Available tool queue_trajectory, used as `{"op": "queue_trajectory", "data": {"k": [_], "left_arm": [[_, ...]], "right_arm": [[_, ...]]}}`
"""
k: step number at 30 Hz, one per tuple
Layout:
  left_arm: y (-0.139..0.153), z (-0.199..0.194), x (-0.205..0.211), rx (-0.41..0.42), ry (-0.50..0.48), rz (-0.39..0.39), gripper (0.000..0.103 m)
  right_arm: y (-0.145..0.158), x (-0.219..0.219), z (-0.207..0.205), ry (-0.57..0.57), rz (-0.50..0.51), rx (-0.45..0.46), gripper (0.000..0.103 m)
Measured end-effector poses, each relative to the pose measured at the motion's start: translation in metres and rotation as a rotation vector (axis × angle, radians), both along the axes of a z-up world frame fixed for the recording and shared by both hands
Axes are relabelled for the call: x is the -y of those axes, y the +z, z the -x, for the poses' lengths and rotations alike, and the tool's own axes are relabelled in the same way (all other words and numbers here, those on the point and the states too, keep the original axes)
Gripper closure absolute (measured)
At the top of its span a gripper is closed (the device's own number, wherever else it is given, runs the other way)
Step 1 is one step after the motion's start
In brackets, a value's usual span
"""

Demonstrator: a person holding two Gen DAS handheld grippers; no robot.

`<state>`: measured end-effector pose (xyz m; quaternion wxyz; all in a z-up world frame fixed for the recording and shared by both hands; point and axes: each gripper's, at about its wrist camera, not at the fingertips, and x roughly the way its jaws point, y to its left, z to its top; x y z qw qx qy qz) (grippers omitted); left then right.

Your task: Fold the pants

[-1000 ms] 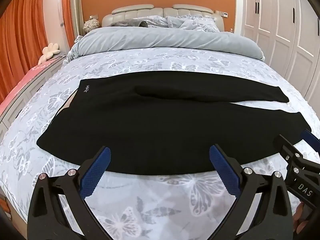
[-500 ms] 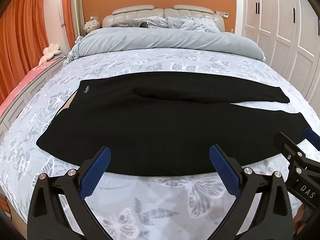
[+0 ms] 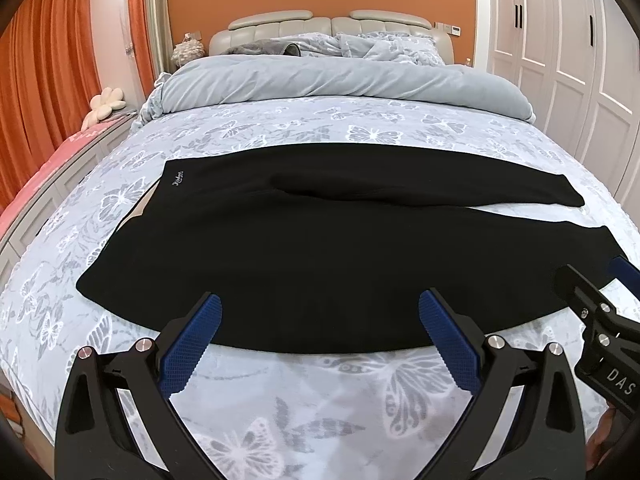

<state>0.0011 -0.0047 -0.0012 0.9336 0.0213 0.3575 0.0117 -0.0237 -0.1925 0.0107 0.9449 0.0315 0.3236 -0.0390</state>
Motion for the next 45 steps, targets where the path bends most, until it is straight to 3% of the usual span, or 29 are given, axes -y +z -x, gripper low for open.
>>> {"op": "queue_trajectory", "data": {"k": [45], "left_arm": [[-0.0005,-0.0002,-0.0041,0.0,0.006,-0.005,0.006]], "right_arm": [[-0.0011,0.0002,0.0009,0.0,-0.001,-0.006,0.005]]}}
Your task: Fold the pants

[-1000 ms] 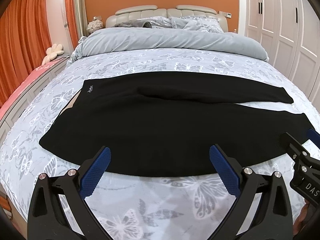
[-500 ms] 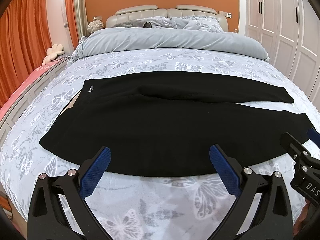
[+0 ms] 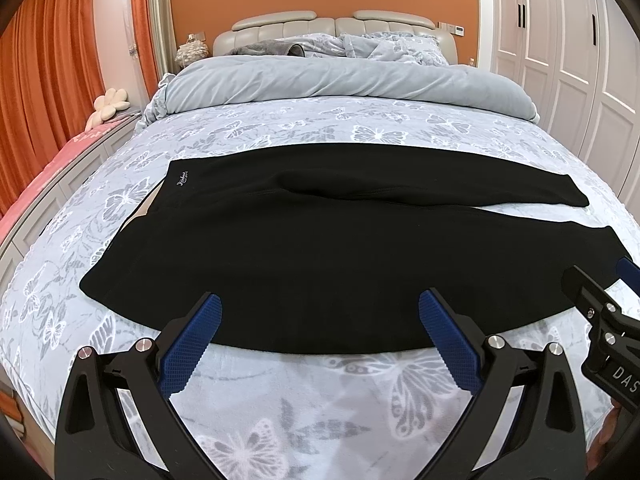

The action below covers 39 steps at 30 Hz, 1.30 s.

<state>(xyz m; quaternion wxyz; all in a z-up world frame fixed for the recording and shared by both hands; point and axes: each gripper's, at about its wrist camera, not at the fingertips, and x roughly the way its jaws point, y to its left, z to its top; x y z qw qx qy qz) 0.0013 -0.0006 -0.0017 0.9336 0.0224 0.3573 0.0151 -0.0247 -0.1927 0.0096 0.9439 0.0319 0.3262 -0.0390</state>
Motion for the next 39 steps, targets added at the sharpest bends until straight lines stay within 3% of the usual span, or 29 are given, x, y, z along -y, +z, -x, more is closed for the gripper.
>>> {"op": "queue_trajectory", "data": {"k": [18,25,29,32,39], "left_arm": [[-0.004,-0.001,-0.004,-0.008,0.001,-0.002,0.006],[-0.004,-0.012,-0.006,-0.058,-0.036,0.028,0.005],[0.018,-0.04,-0.034,-0.054,-0.052,0.08,0.005],[0.031,-0.08,-0.079,-0.05,0.006,0.095,0.005],[0.017,-0.181,-0.178,-0.114,0.126,0.135,0.005]], "right_arm": [[-0.005,0.001,0.001,-0.004,-0.007,-0.014,0.005],[0.001,0.02,-0.012,0.013,-0.025,-0.038,0.005],[0.02,0.072,-0.045,0.018,-0.046,-0.069,0.005],[0.027,0.141,-0.08,-0.043,-0.096,-0.085,0.005],[0.005,0.271,-0.166,-0.183,-0.098,-0.106,0.005]]}}
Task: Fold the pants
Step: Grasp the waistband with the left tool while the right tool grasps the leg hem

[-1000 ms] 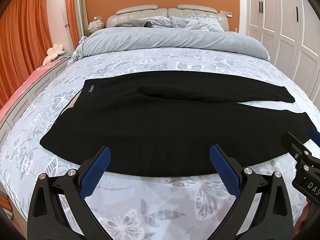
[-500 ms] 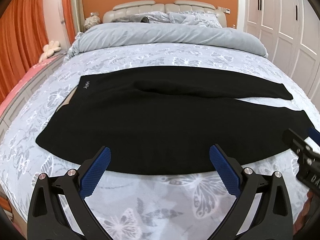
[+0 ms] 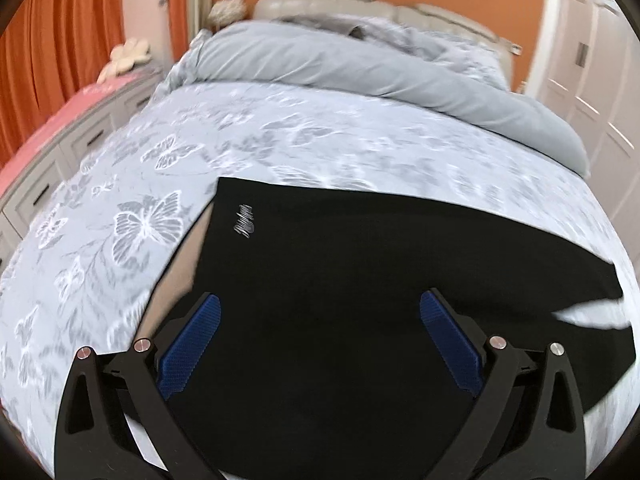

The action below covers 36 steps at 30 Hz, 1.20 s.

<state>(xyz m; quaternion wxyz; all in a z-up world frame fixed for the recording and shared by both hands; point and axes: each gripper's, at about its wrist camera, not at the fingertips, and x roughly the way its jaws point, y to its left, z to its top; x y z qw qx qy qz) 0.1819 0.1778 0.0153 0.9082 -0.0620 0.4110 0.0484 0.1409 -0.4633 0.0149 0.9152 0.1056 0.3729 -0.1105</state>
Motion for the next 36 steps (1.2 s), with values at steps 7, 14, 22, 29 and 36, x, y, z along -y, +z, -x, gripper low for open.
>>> {"op": "queue_trajectory", "data": {"k": [7,14,22,29,36], "left_arm": [[-0.038,-0.106,-0.085,-0.074,0.178,0.073,0.005],[-0.086,-0.17,-0.136,-0.193,0.251,0.129,0.005],[-0.11,-0.195,-0.136,-0.213,0.196,0.118,0.005],[-0.102,-0.202,-0.141,-0.201,0.208,0.149,0.065],[-0.07,-0.181,-0.14,-0.137,0.199,0.153,0.079]], "right_arm": [[-0.036,0.065,-0.082,-0.012,-0.011,-0.074,0.005],[-0.071,0.094,-0.144,-0.034,-0.018,-0.154,0.005],[-0.095,0.092,-0.164,0.027,0.008,-0.188,0.024],[-0.097,0.108,-0.159,-0.02,-0.076,-0.164,0.095],[-0.061,0.102,-0.135,0.013,-0.051,-0.077,0.095]]}}
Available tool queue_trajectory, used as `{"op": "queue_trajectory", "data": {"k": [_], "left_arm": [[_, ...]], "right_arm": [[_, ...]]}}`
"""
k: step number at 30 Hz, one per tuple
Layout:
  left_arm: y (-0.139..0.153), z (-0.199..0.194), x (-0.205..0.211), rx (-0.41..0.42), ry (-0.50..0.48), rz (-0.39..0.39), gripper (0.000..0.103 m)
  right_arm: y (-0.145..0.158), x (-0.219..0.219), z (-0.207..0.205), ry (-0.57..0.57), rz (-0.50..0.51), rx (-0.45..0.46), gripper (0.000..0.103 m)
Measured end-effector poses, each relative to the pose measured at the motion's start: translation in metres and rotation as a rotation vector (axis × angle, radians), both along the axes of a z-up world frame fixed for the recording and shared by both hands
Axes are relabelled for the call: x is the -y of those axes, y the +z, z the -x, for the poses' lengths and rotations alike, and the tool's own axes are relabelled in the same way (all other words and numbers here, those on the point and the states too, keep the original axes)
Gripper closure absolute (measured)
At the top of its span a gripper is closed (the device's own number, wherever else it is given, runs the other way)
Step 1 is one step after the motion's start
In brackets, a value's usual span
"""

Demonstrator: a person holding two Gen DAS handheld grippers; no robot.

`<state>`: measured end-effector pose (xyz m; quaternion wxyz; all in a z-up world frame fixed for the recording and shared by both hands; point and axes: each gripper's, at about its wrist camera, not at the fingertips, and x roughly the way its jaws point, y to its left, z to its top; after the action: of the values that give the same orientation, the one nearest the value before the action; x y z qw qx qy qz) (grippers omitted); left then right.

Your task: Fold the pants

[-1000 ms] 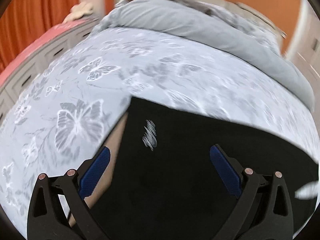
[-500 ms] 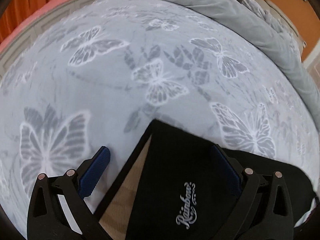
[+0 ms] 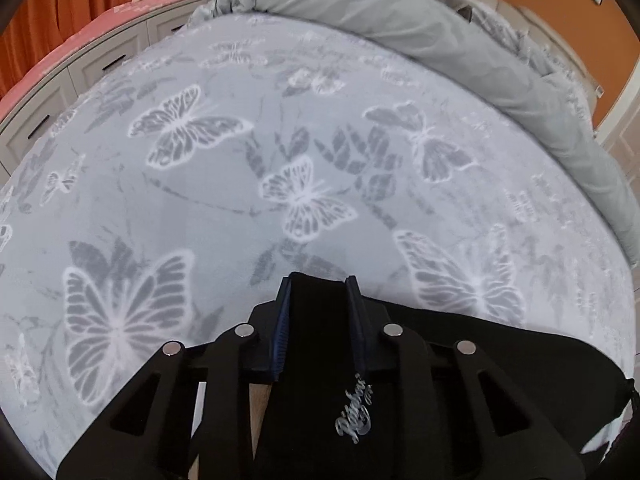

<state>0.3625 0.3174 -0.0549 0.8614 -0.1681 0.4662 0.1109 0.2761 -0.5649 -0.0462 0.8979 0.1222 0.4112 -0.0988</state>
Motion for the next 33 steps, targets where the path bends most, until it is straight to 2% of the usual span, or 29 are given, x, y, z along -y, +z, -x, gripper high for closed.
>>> {"op": "queue_trajectory", "data": {"k": [8,14,18,23,27,30,32,33], "left_arm": [[0.077,0.064,0.009,0.132,-0.062,0.067,0.079],[0.121,0.13,0.016,0.171,-0.128,0.072,0.079],[0.139,0.187,0.02,0.186,-0.169,0.062,0.079],[0.137,0.25,0.021,0.168,-0.209,0.044,0.079],[0.118,0.291,0.02,0.133,-0.223,0.023,0.079],[0.084,0.312,0.016,0.07,-0.202,0.012,0.079],[0.05,0.319,0.014,0.007,-0.172,-0.005,0.076],[0.036,0.321,0.012,-0.018,-0.149,-0.012,0.075]], "right_arm": [[0.07,-0.014,0.051,0.08,0.014,0.113,0.095],[0.116,-0.025,0.109,0.162,0.045,0.16,0.095],[0.128,-0.024,0.15,0.194,0.056,0.165,0.095],[0.124,-0.017,0.207,0.22,0.055,0.157,0.095],[0.103,-0.012,0.244,0.228,0.05,0.121,0.095],[0.068,-0.012,0.263,0.226,0.073,0.046,0.094],[0.036,-0.012,0.272,0.202,0.085,-0.025,0.088],[0.026,-0.013,0.275,0.19,0.08,-0.049,0.088]]}}
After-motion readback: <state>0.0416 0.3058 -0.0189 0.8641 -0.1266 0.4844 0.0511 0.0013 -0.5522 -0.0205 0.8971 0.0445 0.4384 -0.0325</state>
